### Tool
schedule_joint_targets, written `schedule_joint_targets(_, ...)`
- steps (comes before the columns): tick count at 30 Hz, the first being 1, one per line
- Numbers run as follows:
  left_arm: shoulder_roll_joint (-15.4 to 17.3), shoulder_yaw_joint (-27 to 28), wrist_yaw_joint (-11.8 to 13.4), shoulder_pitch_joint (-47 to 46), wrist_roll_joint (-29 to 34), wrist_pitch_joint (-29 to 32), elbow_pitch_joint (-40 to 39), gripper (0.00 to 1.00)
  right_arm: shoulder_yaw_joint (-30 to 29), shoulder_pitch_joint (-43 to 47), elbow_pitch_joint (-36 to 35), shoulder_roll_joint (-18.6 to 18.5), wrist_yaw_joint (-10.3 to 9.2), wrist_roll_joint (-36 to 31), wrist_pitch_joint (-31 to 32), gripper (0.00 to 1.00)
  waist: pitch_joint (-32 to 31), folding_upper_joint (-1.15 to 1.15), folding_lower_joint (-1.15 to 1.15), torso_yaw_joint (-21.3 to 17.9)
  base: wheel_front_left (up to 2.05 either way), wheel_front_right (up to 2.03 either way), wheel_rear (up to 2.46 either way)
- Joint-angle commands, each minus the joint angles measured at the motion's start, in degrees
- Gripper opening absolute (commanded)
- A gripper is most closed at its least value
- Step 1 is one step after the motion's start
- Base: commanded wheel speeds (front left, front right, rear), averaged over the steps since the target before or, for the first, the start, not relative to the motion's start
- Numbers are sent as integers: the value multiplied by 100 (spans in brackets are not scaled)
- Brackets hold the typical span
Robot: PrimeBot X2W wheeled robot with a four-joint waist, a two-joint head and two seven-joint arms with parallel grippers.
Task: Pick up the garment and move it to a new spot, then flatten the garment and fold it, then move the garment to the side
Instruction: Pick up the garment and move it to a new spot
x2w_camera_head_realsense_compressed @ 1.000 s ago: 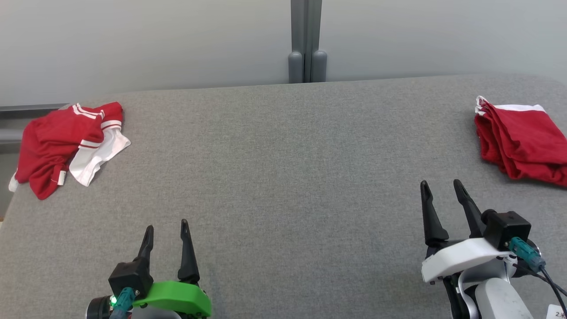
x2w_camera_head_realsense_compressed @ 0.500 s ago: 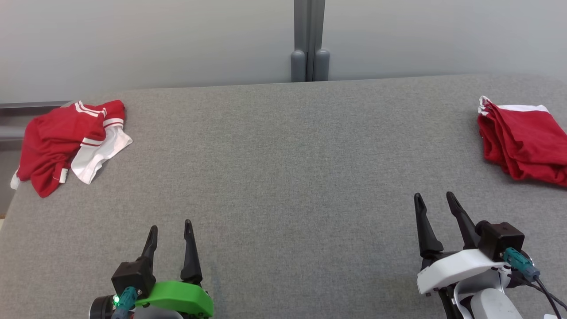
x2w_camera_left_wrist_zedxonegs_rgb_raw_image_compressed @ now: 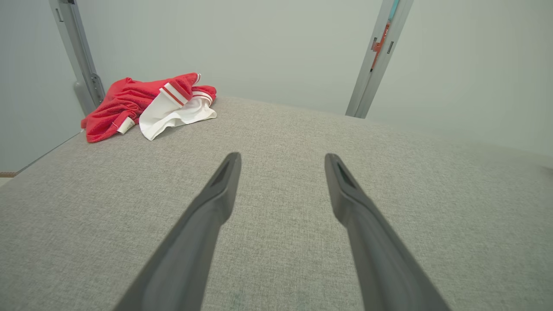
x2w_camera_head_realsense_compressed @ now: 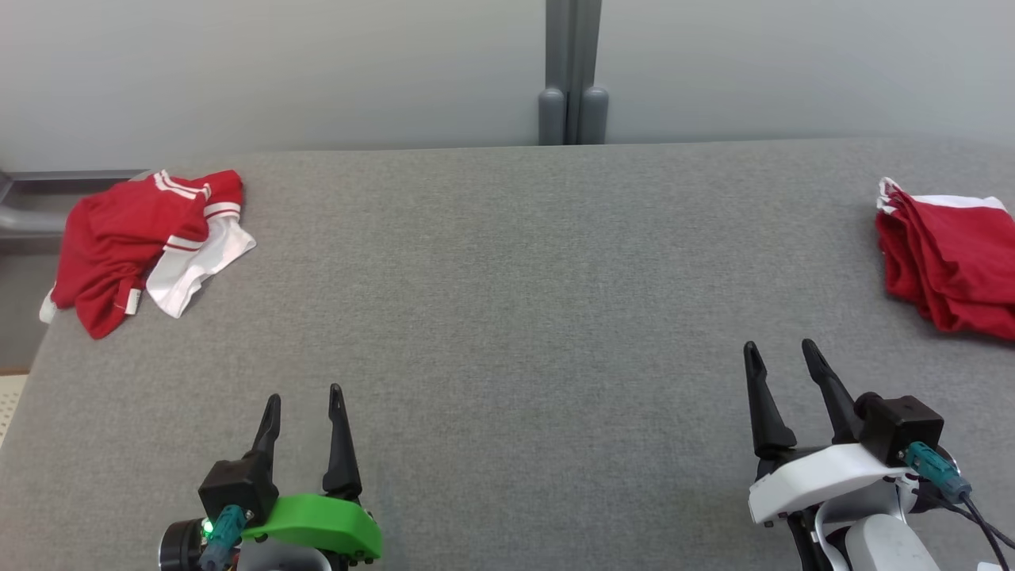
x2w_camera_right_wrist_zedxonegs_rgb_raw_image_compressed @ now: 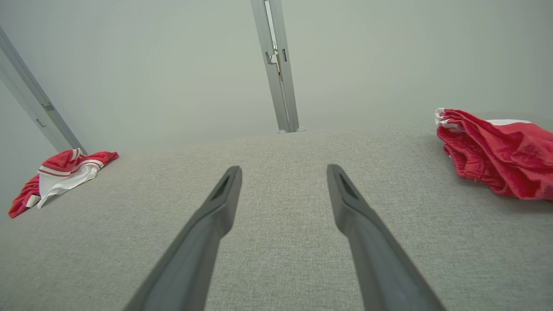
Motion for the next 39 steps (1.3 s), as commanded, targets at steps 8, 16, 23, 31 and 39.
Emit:
schedule_joint_targets(8,11,-9,-25,-120,94,-1,-13,100,-21,173,-195,-12,-10,15,2,100,-66,0,0,1384,0,0,0)
schedule_joint_targets(16,62,53,-41,-108,142,-1,-44,100,44,198,-126,-13,-10,41,-20,100,-125,0,0,2672,0,0,0)
schedule_joint_targets(23,70,354,104,150,88,-1,-358,100,462,-161,-56,-19,-11,6,69,100,4,0,0,2840,0,0,0)
schedule_joint_targets(31,39,462,133,310,91,-1,-559,100,648,-360,97,-19,-10,37,60,100,32,0,0,2857,0,0,0)
schedule_joint_targets(39,30,516,-3,213,140,-1,-727,100,504,-333,106,-20,-10,-43,32,100,100,0,0,2828,0,0,0)
